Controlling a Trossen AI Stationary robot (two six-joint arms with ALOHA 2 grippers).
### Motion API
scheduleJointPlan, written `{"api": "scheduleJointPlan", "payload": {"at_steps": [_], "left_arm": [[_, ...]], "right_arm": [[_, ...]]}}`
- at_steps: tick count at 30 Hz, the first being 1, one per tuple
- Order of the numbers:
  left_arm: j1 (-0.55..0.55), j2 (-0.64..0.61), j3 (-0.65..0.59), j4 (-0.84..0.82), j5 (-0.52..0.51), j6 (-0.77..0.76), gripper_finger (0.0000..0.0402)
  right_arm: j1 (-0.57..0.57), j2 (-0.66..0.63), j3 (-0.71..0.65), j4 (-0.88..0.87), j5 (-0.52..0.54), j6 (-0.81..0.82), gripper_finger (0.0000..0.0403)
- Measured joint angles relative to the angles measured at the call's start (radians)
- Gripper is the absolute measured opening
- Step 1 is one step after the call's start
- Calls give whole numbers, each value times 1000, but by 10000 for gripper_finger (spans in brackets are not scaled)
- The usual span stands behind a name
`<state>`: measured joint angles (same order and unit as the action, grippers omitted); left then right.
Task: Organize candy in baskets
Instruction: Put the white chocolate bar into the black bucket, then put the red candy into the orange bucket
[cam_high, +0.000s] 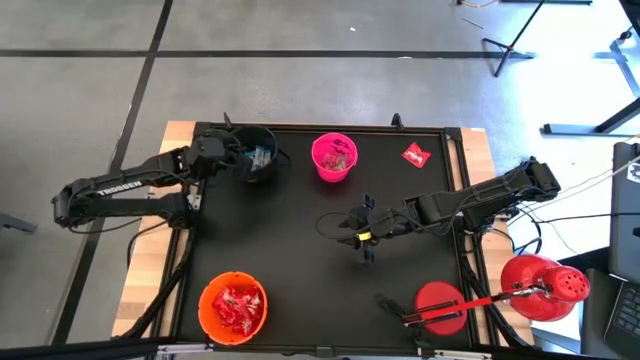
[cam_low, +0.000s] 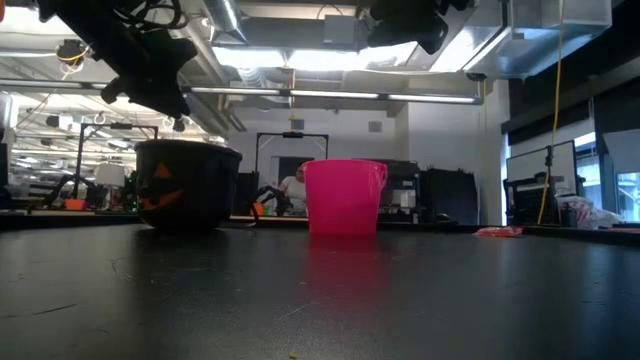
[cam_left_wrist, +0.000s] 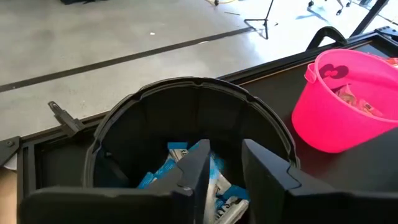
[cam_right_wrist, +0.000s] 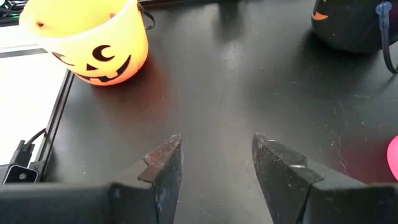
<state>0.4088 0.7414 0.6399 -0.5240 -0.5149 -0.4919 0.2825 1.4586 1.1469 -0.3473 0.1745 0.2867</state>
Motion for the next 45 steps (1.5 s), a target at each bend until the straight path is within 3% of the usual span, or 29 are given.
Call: {"api": "scheduleJointPlan", "payload": {"at_steps": [7,17,22,32,39,45], "left_arm": [[0,-2,0,24,20,-3,115],[-61,-68,-1,464,372,98,118],[-155,-77,-1,596,456,117,116],[-386,-74,-1,656,390,257,115],[-527,-69,-1,700,293,320,115],[-584,-29,-1,708,225,345,115]], "right_arm": [[0,0,0,-23,10,0,189],[-2,-30,0,-95,75,23,188],[-2,-109,0,-208,182,26,188],[-2,-312,-51,-311,373,68,188],[-5,-449,-262,-309,518,208,188],[-111,-558,-462,-301,586,411,188]]}}
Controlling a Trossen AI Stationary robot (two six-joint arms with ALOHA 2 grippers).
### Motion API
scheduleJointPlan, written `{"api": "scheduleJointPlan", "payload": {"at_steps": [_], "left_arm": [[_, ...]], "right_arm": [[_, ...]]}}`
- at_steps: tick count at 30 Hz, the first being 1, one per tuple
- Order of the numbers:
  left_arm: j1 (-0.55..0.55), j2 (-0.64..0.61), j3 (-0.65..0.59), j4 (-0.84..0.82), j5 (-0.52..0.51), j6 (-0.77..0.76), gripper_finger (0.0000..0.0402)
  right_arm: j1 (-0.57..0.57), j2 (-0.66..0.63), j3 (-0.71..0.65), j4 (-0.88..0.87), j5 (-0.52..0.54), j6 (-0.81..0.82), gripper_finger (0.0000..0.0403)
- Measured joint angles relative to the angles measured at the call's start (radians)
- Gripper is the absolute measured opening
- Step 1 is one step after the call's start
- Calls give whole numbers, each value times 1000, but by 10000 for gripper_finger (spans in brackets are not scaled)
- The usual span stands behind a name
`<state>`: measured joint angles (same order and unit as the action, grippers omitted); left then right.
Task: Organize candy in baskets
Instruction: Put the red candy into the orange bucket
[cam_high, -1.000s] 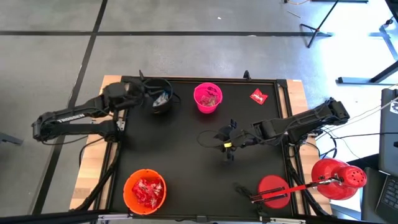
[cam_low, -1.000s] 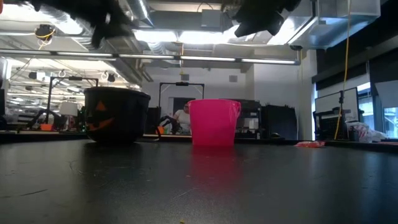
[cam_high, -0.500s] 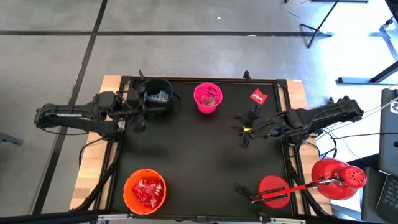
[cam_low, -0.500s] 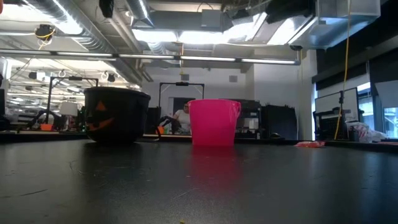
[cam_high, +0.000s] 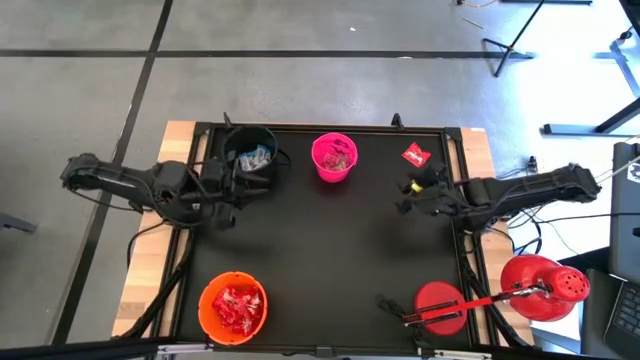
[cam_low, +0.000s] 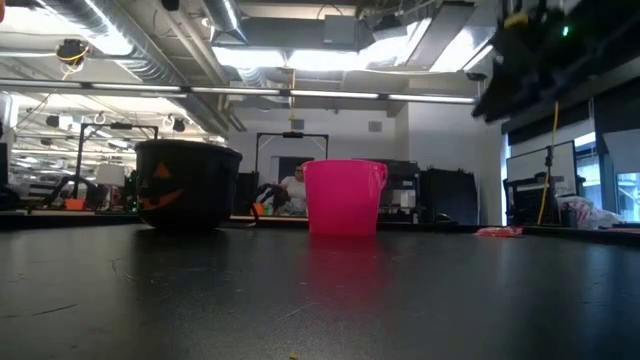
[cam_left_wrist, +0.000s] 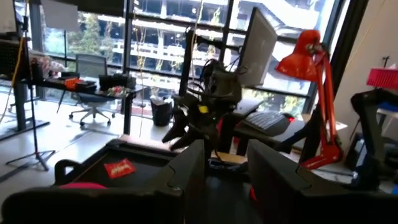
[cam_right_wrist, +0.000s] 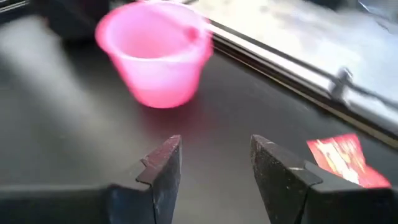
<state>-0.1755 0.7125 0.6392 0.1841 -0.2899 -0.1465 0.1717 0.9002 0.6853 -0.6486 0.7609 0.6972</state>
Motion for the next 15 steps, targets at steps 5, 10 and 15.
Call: {"api": "scheduleJointPlan", "payload": {"at_steps": [5,10,15], "left_arm": [[-3,65,0,43,-15,1,115],[-3,145,0,132,7,1,115],[-5,217,0,208,48,0,114]], "right_arm": [[-147,-29,-93,3,-8,84,188],[-316,-15,-119,33,-72,81,188],[-472,12,-121,90,-148,2,188]]}}
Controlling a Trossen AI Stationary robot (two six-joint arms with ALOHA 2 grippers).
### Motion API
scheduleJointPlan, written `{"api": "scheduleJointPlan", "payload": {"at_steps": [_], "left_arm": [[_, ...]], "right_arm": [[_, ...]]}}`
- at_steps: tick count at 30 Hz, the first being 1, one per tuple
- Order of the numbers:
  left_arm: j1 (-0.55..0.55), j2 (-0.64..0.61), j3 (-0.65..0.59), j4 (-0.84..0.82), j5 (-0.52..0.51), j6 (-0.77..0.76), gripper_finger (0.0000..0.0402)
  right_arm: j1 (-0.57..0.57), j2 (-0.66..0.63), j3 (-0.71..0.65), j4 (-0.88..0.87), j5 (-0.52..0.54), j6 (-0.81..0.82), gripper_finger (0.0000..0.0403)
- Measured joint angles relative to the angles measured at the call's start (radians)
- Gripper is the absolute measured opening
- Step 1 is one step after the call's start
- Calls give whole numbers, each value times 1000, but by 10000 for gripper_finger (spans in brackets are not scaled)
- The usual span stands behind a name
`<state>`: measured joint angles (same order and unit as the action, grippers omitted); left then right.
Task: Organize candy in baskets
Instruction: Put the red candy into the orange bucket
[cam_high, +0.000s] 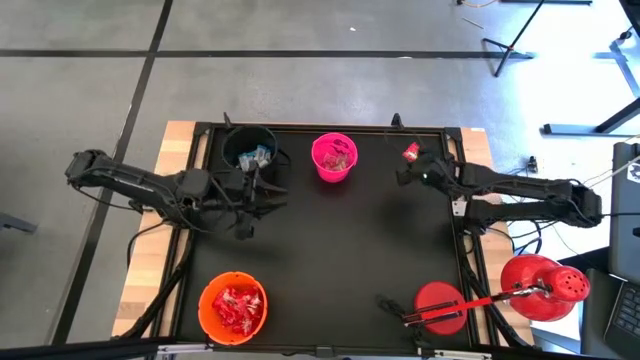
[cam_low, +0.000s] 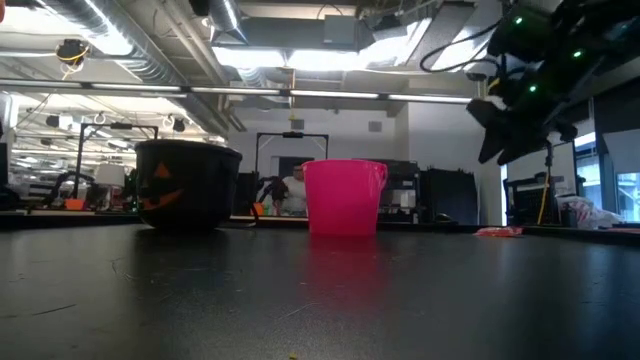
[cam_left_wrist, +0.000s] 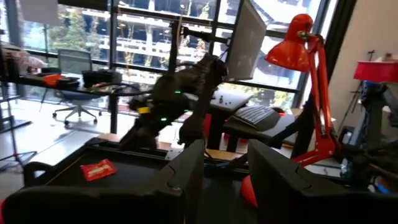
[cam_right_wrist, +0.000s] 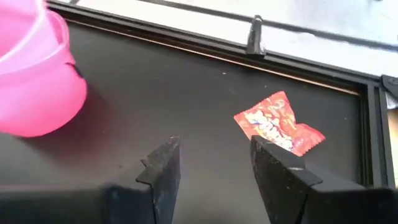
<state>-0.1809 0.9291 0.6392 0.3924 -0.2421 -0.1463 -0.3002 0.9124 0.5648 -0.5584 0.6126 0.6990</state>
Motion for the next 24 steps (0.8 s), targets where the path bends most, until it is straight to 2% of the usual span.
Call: {"api": "scheduleJointPlan", "payload": {"at_steps": [9,16,24], "left_arm": [[-54,75,0,121,23,0,114],[-90,80,0,123,5,23,114],[-109,80,0,115,-33,26,114]], "right_arm": [[-229,102,0,96,-169,-136,188],[-383,202,0,105,-220,-156,188],[-469,326,0,186,-293,-182,188]]}}
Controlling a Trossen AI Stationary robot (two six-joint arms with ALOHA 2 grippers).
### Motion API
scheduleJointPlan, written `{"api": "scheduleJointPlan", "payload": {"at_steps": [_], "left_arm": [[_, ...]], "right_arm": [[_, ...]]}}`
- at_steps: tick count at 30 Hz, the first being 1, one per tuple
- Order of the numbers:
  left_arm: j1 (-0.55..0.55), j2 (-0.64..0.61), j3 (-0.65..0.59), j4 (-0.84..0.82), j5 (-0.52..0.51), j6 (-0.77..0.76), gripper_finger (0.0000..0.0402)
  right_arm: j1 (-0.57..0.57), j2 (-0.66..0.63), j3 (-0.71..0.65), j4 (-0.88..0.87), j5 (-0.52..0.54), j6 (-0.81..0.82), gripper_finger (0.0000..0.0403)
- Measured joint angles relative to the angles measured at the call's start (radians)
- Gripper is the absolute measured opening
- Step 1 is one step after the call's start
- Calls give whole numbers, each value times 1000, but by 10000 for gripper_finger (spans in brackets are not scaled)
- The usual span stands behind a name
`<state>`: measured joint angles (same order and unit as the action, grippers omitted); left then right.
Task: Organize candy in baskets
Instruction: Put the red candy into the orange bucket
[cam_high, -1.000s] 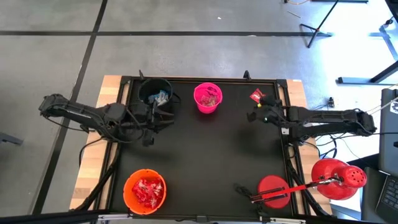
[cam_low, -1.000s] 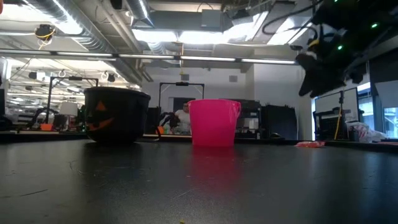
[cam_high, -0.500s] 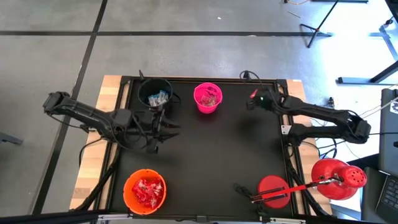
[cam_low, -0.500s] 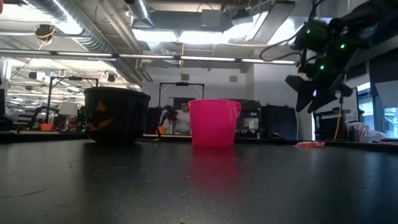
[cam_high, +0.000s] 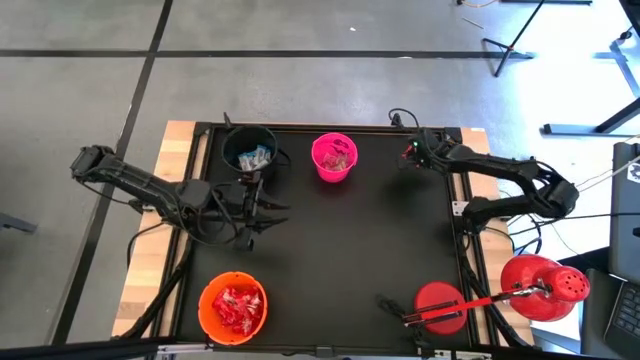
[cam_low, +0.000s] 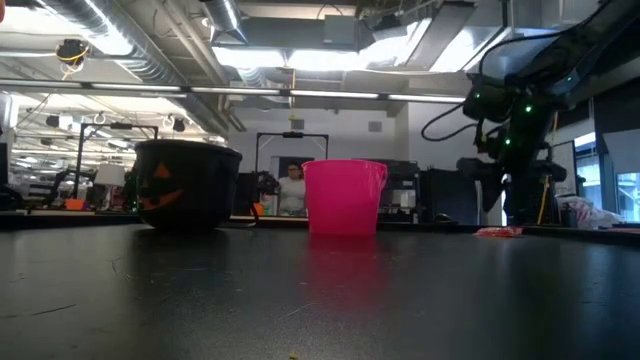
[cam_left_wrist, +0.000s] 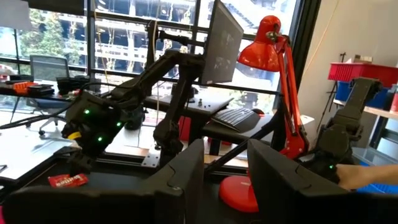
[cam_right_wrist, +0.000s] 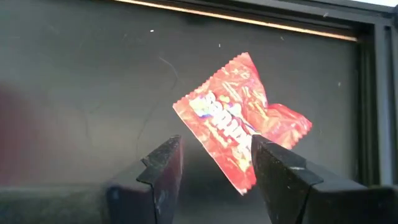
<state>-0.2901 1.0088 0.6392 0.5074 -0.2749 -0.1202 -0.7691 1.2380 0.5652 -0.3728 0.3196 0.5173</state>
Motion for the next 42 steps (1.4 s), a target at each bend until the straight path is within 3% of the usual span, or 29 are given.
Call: {"api": "scheduleJointPlan", "payload": {"at_steps": [10,23,31,42], "left_arm": [[-19,0,0,-1,-2,-6,114],[-34,62,0,-3,-65,-9,114],[-34,86,0,3,-76,-35,115],[-45,86,0,11,-71,-37,115]], "right_arm": [[-64,138,0,78,-3,-59,188],[-63,142,3,58,-9,-99,188],[-63,142,13,17,-99,-127,188],[-63,139,-2,12,-342,-133,188]]}}
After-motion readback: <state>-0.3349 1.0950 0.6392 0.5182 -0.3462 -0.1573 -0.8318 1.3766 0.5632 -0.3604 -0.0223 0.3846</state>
